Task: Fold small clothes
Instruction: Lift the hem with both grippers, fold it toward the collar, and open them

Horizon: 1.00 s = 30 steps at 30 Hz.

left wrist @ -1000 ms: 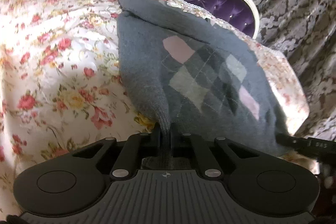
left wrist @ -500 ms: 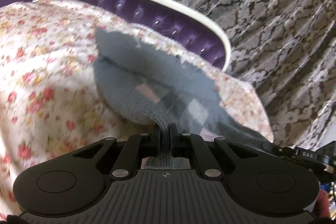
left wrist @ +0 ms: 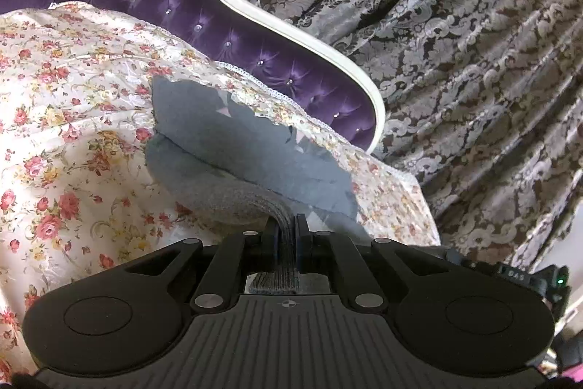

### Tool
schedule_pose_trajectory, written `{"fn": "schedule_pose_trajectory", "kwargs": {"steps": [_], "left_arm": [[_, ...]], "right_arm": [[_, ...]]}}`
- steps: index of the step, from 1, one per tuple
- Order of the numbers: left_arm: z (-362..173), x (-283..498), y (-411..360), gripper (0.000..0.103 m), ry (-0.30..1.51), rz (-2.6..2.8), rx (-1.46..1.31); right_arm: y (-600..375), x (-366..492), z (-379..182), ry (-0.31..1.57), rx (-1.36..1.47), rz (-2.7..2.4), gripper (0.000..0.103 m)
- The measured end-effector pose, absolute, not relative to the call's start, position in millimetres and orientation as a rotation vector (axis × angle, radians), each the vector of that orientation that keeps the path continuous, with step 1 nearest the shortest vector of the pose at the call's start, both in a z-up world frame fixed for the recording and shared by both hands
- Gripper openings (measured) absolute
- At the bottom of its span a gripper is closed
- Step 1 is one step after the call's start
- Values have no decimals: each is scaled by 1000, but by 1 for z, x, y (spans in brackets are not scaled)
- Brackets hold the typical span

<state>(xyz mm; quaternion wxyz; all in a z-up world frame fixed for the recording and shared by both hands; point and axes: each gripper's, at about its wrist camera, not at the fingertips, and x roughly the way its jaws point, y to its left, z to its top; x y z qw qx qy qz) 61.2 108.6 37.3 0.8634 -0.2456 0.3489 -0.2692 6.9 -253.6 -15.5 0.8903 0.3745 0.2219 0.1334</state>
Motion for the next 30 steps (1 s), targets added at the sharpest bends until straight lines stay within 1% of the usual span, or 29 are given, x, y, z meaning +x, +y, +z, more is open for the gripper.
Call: {"fn": "schedule_pose_trajectory", "kwargs": {"steps": [7, 11, 19, 24, 30], "left_arm": [[53, 83, 107, 7, 730, -608, -532], [64, 102, 107, 7, 703, -604, -521], [77, 174, 101, 7, 654, -580, -514], [64, 238, 90, 7, 649, -539, -513], [20, 312, 73, 7, 713, -478, -511]], "right_arm": [[-258, 19, -3, 458, 782, 302, 12], [-263, 35, 5, 412, 778, 300, 12], [-286, 95, 17, 334, 805, 287, 12], [-302, 154, 4, 319, 825, 251, 12], [-320, 229, -6, 354, 841, 191, 12]]}}
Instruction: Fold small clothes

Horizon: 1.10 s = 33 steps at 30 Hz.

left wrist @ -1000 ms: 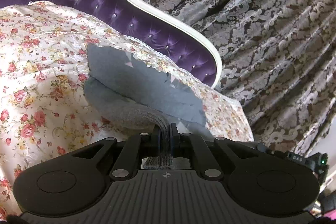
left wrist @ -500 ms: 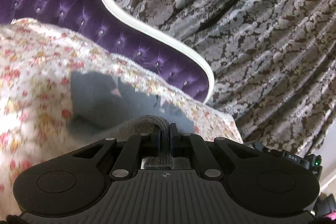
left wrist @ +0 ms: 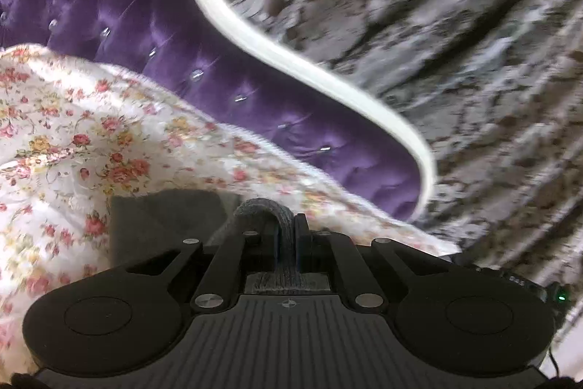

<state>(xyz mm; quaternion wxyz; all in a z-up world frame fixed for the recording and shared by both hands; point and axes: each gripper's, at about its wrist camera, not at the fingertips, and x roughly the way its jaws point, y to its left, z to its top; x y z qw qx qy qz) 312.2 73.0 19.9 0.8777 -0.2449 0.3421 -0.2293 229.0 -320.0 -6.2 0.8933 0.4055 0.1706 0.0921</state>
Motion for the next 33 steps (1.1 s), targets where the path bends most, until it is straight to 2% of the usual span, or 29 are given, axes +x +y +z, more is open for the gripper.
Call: {"fn": "schedule_pose_trajectory", "kwargs": {"steps": [6, 9, 10, 12, 13, 14, 15, 16, 19, 26, 33], "left_arm": [[-31, 360, 59, 7, 797, -393, -475], [-46, 376, 56, 11, 812, -385, -465], [-49, 382, 57, 16, 809, -394, -478], [-53, 390, 61, 57, 811, -407, -526], [-52, 392, 64, 63, 795, -399, -550], [-49, 391, 67, 67, 760, -384, -562], [-44, 388, 69, 67, 727, -373, -557], [-38, 384, 70, 67, 694, -364, -534], [-23, 369, 67, 70, 651, -367, -419], [-31, 337, 38, 71, 680, -431, -145], [-69, 360, 45, 71, 793, -310, -154]], "right_arm": [[-327, 291, -46, 454, 850, 114, 12], [-328, 310, -64, 494, 839, 82, 13], [-328, 315, -68, 502, 825, 73, 15], [-328, 320, -72, 505, 799, 59, 21], [-328, 323, -73, 498, 791, 47, 23], [-330, 324, -73, 490, 786, 35, 39], [-332, 321, -72, 473, 780, 23, 62], [-334, 320, -71, 454, 774, 17, 74], [-334, 309, -60, 423, 694, 18, 74], [-283, 289, -50, 540, 346, 63, 74], [-251, 296, -72, 645, 173, 59, 73]]}}
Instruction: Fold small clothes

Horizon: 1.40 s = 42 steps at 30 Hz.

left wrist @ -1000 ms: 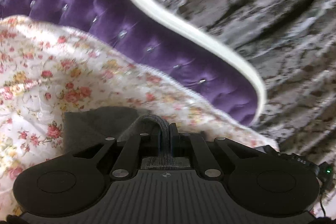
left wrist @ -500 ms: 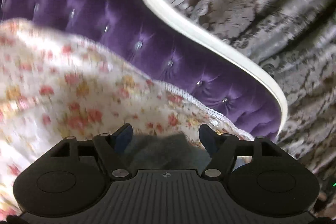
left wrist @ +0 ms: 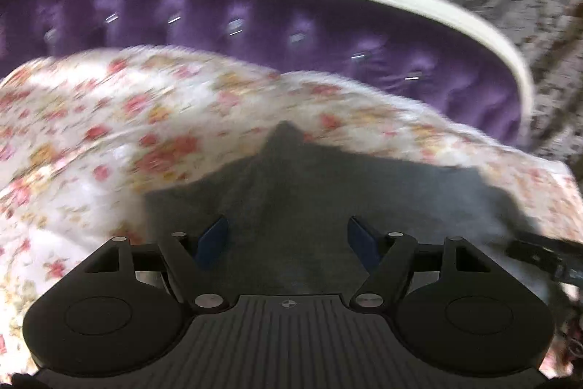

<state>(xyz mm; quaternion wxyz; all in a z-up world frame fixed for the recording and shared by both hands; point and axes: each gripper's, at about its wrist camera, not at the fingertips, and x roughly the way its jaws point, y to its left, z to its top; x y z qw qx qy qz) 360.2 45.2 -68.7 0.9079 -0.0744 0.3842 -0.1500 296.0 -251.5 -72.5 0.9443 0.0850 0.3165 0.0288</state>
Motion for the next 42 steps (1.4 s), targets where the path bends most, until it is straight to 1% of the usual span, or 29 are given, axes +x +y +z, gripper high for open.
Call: {"fn": "schedule_pose_trajectory", "kwargs": {"steps": [2, 4, 5, 7, 9, 10, 15, 21, 25, 27, 30, 37, 38, 39, 42], "left_arm": [[-75, 367, 56, 71, 805, -240, -167], [-75, 369, 66, 71, 788, -221, -191], [-73, 369, 68, 71, 789, -218, -191], [-68, 364, 69, 71, 783, -213, -172], [-60, 353, 69, 71, 754, -221, -148], [-56, 345, 68, 71, 739, -233, -138], [-45, 300, 56, 71, 674, -301, -59], [-59, 251, 40, 71, 634, -313, 48], [-83, 246, 42, 72, 684, -295, 52], [-89, 242, 42, 82, 664, -276, 80], [-94, 244, 55, 83, 684, -284, -37], [-95, 245, 53, 84, 670, -281, -16], [-95, 246, 52, 84, 668, -281, -17], [-96, 245, 53, 84, 666, -280, -17], [-97, 240, 52, 85, 662, -279, -16]], "right_arm": [[-260, 299, -81, 669, 182, -2, 72], [-272, 296, -83, 650, 213, -25, 67], [-276, 294, -83, 641, 227, -27, 67], [-277, 292, -79, 636, 220, -42, 67], [-276, 288, -74, 622, 204, -56, 71], [-275, 285, -72, 610, 199, -63, 71], [-257, 261, -56, 523, 151, -33, 74], [-212, 257, -50, 500, 56, 46, 77], [-184, 267, -51, 505, 11, 90, 77], [-172, 277, -51, 505, -2, 100, 77], [-159, 295, -55, 519, -19, 89, 78], [-151, 340, -85, 661, -84, -38, 78], [-155, 342, -90, 670, -77, -52, 81], [-160, 344, -93, 659, -54, -70, 89], [-167, 347, -96, 661, -16, -100, 90]]}}
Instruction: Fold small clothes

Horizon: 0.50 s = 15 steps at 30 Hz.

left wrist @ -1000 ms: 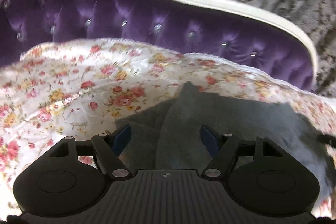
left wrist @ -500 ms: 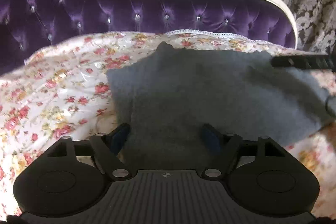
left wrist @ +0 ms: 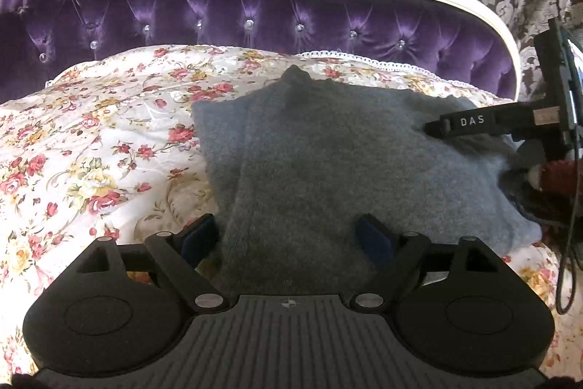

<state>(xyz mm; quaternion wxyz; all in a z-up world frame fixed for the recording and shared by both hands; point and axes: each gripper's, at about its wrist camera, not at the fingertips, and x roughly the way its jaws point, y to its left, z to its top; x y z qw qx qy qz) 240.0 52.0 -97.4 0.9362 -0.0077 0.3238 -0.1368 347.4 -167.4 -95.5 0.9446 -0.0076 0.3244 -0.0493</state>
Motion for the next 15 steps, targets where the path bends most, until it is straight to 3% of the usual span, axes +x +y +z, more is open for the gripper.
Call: {"fn": "schedule_pose_trajectory", "kwargs": {"steps": [7, 15], "left_arm": [[-98, 239, 52, 85, 661, -281, -17], [-98, 240, 52, 85, 662, -281, -16]], "right_arm": [[-174, 329, -82, 591, 44, -53, 91], [-188, 229, -66, 454, 133, -40, 92]]}}
